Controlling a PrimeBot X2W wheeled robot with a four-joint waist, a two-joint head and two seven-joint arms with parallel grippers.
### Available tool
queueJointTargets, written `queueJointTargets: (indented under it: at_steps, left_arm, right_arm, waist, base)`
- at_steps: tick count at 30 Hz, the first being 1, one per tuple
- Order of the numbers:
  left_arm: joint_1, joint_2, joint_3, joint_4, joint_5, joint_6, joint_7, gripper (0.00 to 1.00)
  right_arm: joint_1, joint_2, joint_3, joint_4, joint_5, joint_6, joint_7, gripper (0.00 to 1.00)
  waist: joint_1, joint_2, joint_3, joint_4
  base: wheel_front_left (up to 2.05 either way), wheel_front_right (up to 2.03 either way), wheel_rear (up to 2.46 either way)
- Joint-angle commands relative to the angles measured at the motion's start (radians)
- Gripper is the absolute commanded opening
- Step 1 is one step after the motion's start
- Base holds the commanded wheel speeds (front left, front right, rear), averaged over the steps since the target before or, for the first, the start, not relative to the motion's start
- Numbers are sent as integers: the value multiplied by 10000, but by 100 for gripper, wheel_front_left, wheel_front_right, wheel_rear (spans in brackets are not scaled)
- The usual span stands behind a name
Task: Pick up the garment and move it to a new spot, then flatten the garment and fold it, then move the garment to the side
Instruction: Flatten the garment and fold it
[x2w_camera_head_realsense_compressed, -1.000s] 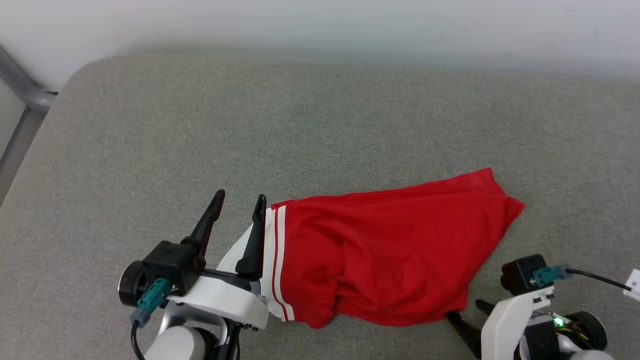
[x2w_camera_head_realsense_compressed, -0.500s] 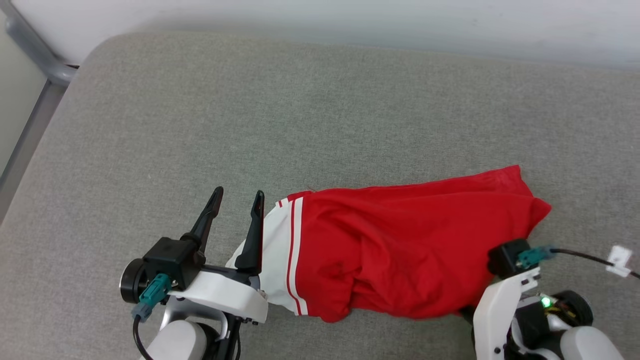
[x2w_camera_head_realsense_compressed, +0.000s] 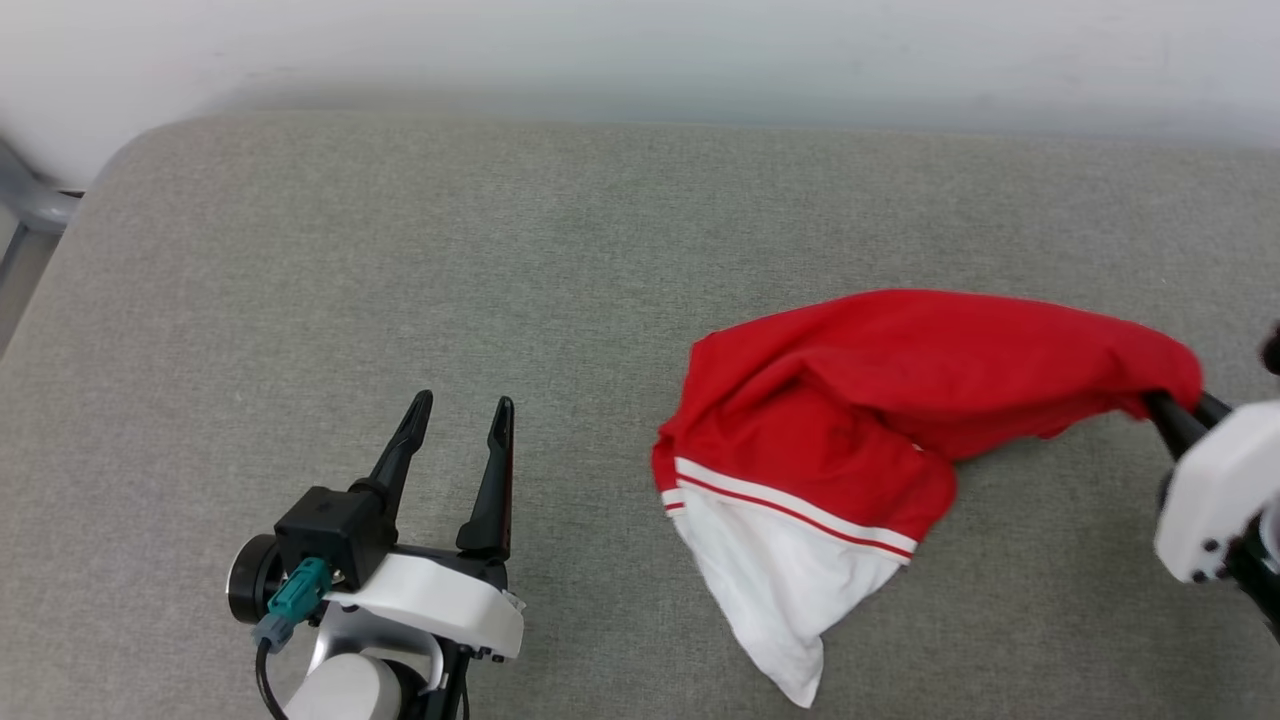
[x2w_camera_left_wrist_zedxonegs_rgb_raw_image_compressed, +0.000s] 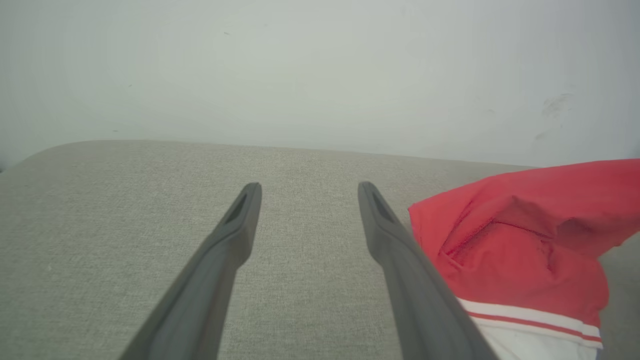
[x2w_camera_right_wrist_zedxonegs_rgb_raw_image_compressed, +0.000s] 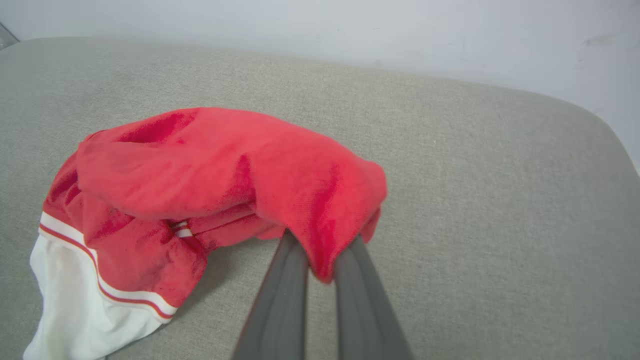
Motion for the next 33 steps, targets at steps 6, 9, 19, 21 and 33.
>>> queueJointTargets:
  at_steps: [6,9,19,21,33]
  left_arm:
    - [129,84,-9,-27,-96,59,82,100]
    - [152,152,4,23,-132,67,132,100]
    - [504,332,33,147,-233,200,298,100]
    - [623,376,38,151,-240,247,336,100]
    - [1183,578,28,-84,-355,466,574,100]
  right_arm:
    - [1380,1020,-1854,800,-79,-10,-425,0]
    - [1859,1453,-2210,1566,-93,-9,-1117,0]
    - [2294,2141,-1931,2329,-106,-9,-5111,100]
    - [2370,2199,-1837,2228,-214,-9,-5703,100]
    - [3181,2250,-696,1556,-406,-9,-5028,100]
  waist:
    - [-1,-1,30,-238]
    - [-1,-1,-5,-328]
    - [-1,-1,-615,-642]
    - [-1,-1,-805,-691]
    - [-1,-1,-1473,-911]
  base:
    - [0,0,0]
    - [0,0,0]
    - [0,0,0]
    - [0,0,0]
    - [0,0,0]
